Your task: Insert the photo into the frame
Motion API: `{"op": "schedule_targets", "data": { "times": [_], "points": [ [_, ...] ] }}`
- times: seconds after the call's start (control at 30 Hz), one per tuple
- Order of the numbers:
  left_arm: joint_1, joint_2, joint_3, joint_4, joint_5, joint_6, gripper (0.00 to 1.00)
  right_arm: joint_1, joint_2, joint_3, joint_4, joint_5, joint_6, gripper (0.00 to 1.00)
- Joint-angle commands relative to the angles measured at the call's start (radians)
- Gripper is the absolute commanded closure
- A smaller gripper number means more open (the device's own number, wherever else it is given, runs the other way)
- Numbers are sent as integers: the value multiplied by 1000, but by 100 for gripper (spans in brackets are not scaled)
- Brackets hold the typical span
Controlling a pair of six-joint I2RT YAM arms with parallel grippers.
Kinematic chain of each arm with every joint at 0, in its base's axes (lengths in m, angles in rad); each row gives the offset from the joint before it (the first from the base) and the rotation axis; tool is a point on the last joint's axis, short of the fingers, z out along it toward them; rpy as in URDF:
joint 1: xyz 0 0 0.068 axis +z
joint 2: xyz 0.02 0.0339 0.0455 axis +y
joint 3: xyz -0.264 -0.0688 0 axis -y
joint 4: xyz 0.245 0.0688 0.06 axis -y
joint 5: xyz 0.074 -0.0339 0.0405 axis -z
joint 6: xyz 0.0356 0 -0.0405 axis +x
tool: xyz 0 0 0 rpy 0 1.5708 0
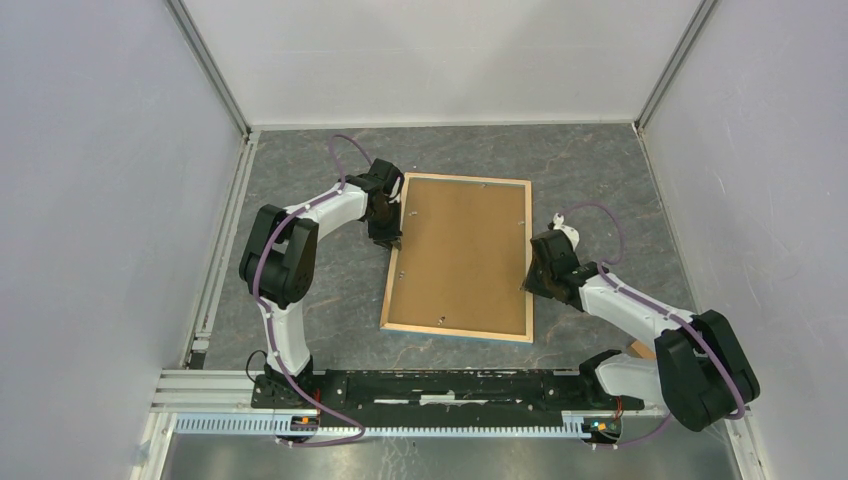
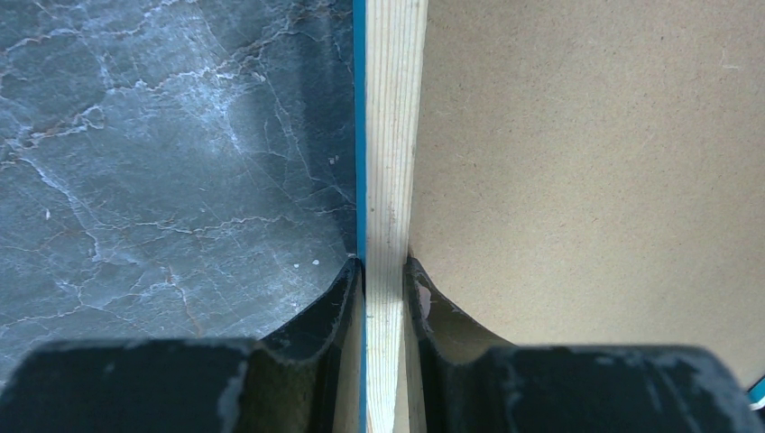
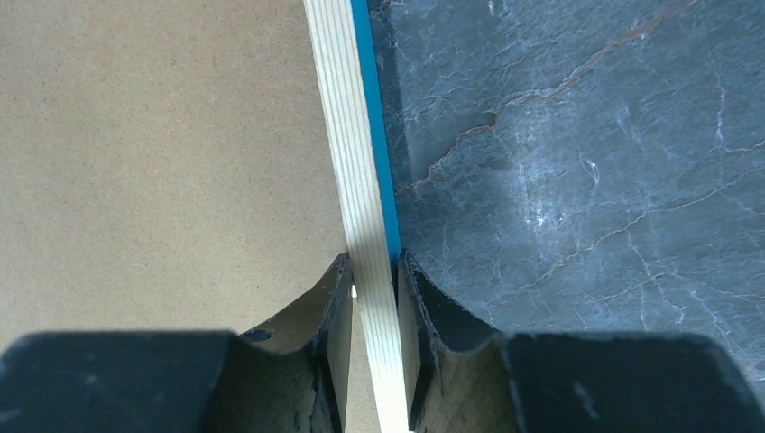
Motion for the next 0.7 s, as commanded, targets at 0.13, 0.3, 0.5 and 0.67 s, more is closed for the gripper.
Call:
{"op": "schedule_targets", "data": {
  "times": [0.13,0.3,0.5,0.67],
  "points": [
    [-8,-13,-13,-1,5,-25,98,-4,5,46,-25,13,-124,59],
    [-9,-32,-16,-15,-40,-12,98,-19,-10,79,15,-21,-235,35],
    [-8,-28,-10,-3,51,-28,98,-26,17,103,56,-51,-293,14],
    [-8,-42,-60,37,102,-65,98,-28,86,111,100,-72,-296,11]
  ]
}}
